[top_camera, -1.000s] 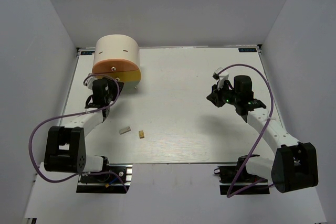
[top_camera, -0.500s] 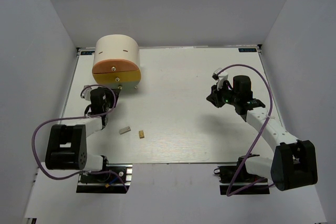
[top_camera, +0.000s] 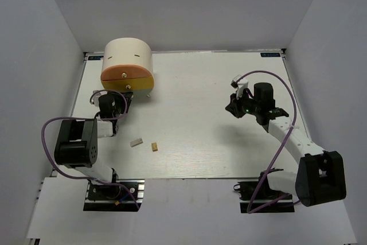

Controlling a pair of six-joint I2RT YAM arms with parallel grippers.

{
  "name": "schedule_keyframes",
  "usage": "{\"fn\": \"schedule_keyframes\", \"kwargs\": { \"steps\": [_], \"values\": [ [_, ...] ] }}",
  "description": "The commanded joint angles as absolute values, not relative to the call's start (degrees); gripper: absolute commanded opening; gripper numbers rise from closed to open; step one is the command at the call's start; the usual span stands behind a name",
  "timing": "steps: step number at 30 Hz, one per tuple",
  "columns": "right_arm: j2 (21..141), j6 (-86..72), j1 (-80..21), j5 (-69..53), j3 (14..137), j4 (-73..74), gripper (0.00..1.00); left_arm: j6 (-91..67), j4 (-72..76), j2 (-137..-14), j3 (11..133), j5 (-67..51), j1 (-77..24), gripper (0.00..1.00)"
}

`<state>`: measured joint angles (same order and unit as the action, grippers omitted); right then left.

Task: Sort the stationery into containers
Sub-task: Open the drawer in the storage box.

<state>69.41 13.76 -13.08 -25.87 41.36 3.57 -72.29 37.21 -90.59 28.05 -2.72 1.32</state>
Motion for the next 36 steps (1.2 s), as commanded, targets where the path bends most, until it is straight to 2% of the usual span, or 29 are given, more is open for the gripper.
{"fn": "schedule_keyframes", "kwargs": {
  "steps": [1,15,20,28,36],
  "values": [
    [70.48,14.5,-12.75,-26.19,43.06,3.25,0.15,-73.21,41.31,-90.96,28.92,-3.78,2.11,0.54],
    [72.95,15.03,-12.83,-26.37,45.09,3.6,0.15,-73.74,45.53,-95.62,29.44,-3.78,2.11,0.47],
    [73.13,15.03,-12.75,-26.45,45.35,3.78,0.15,-74.27,46.58,-96.15,29.44,-3.78,2.11,0.41],
    [73.3,15.03,-12.92,-26.8,45.53,3.78,0.15,-74.27,47.11,-96.15,27.69,-4.3,2.11,0.26],
    [73.65,14.77,-12.92,-27.33,45.79,3.43,0.15,-74.27,47.11,-90.89,21.36,-4.83,2.11,0.25]
  ]
}}
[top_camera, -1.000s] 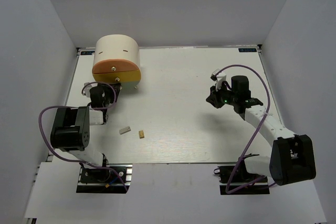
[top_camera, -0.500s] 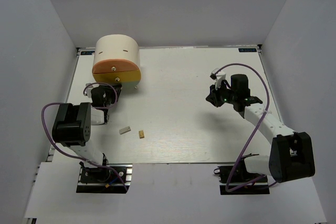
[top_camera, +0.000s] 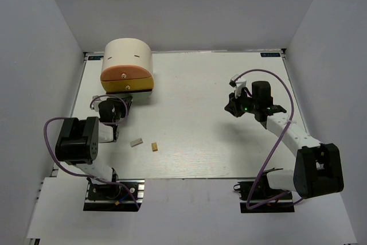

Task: Sort the stationery into containers
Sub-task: Open the drawer in the storage box, then pick up the stationery from the center of the board.

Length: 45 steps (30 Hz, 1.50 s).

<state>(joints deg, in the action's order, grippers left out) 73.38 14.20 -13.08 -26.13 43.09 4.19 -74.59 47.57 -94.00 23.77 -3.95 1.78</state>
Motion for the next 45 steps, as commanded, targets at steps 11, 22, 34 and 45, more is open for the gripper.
{"fn": "schedule_keyframes", "kwargs": {
  "steps": [11,22,34,45],
  "values": [
    [73.48,14.94,-13.09,-28.56,45.7,3.95,0.15,-74.27,44.91,-83.23,15.47,-4.83,2.11,0.25],
    [73.91,26.97,-13.98,-41.56,48.77,13.25,0.54,-71.72,40.43,-77.44,15.38,-7.9,2.11,0.76],
    [81.1,41.39,-23.98,-55.02,52.9,16.26,0.66,-58.48,8.56,-55.65,16.34,-16.17,1.32,0.82],
    [97.99,44.56,-42.35,-42.37,66.69,17.4,0.74,-51.42,-25.47,-37.54,22.58,-12.66,1.32,0.82]
  ]
}}
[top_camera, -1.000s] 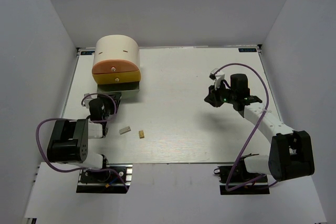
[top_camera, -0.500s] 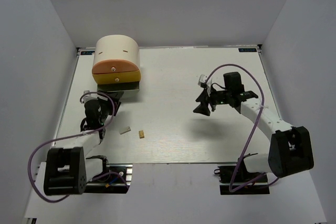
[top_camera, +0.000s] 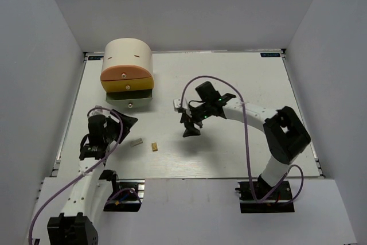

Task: Sort the stationery into containers
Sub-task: Pick up the stationery from the center of the board.

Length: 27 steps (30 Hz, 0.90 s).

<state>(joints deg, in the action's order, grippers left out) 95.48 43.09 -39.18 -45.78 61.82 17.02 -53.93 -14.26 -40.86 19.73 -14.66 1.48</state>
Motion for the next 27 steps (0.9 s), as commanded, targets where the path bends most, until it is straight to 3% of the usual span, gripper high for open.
{"fn": "schedule_keyframes", "kwargs": {
  "steps": [1,7,14,27],
  "values": [
    [100.52,44.04,-43.76,-40.88,68.45,16.97,0.74,-51.42,-28.53,-36.4,22.59,-11.0,1.32,0.82],
    [107.56,41.92,-49.83,-37.0,74.6,15.21,0.76,-51.59,-39.98,-31.38,29.17,-3.08,1.32,0.82],
    [110.39,42.45,-55.98,-32.54,75.41,12.84,0.76,-55.63,-51.49,-36.2,35.15,1.14,1.32,0.82],
    [119.62,37.97,-62.32,-25.93,84.11,11.17,0.73,-56.25,-55.98,-38.58,39.29,3.86,1.85,0.82]
  ]
}}
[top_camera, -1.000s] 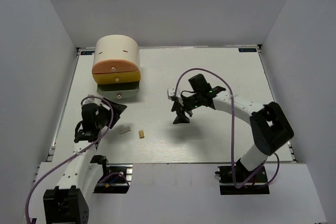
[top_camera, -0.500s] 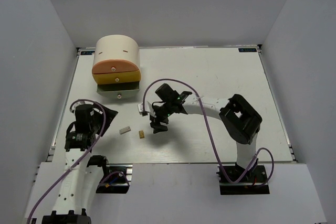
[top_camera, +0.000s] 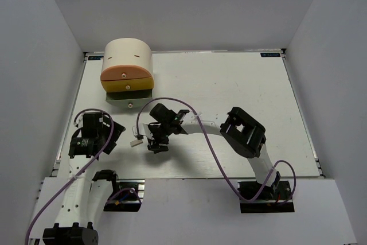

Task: Sort the stationery into containers
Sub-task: Pick up the stationery from the center of the board.

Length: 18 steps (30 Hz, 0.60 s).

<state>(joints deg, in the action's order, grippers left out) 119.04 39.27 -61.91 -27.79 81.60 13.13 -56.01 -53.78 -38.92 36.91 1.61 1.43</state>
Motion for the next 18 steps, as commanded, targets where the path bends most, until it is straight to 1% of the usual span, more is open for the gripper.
{"fn": "schedule_keyframes", "kwargs": {
  "steps": [1,2,3,5,6,9,10,12,13,16,18],
  "values": [
    [119.79,37.97,-62.75,-25.75,84.02,11.08,0.71,-56.25,-55.99,-38.58,39.29,3.87,1.85,0.82],
    [120.23,38.06,-62.93,-25.58,84.11,11.16,0.7,-56.25,-56.6,-38.58,39.29,4.48,1.85,0.82],
    [120.23,37.8,-62.84,-25.4,84.2,11.08,0.64,-56.25,-56.6,-38.58,39.29,4.48,1.85,0.82],
    [120.32,37.79,-62.93,-24.96,84.11,11.34,0.6,-56.25,-56.6,-38.58,39.29,4.48,1.85,0.82],
    [120.24,38.4,-63.02,-24.87,83.94,12.03,0.56,-56.25,-56.6,-38.58,39.29,4.48,1.85,0.82],
    [118.66,39.63,-62.67,-24.78,82.18,12.74,0.51,-56.25,-55.91,-38.58,38.76,3.87,1.85,0.82],
    [118.3,39.64,-62.4,-24.44,80.44,12.92,0.47,-56.25,-55.2,-38.58,38.24,3.26,1.85,0.82],
    [116.2,39.73,-62.23,-24.17,79.19,13.01,0.42,-56.25,-54.41,-39.19,37.62,2.46,1.85,0.82],
    [115.23,39.55,-62.23,-23.73,77.71,13.09,0.36,-56.25,-54.4,-39.2,36.92,1.59,1.85,0.82],
    [112.25,38.85,-61.44,-23.55,76.82,13.36,0.25,-56.78,-51.69,-40.34,35.43,-0.17,1.85,0.82],
    [109.88,38.41,-60.3,-23.2,77.08,13.1,0.23,-56.78,-50.46,-40.86,34.02,-1.66,1.85,0.82]
  ]
}}
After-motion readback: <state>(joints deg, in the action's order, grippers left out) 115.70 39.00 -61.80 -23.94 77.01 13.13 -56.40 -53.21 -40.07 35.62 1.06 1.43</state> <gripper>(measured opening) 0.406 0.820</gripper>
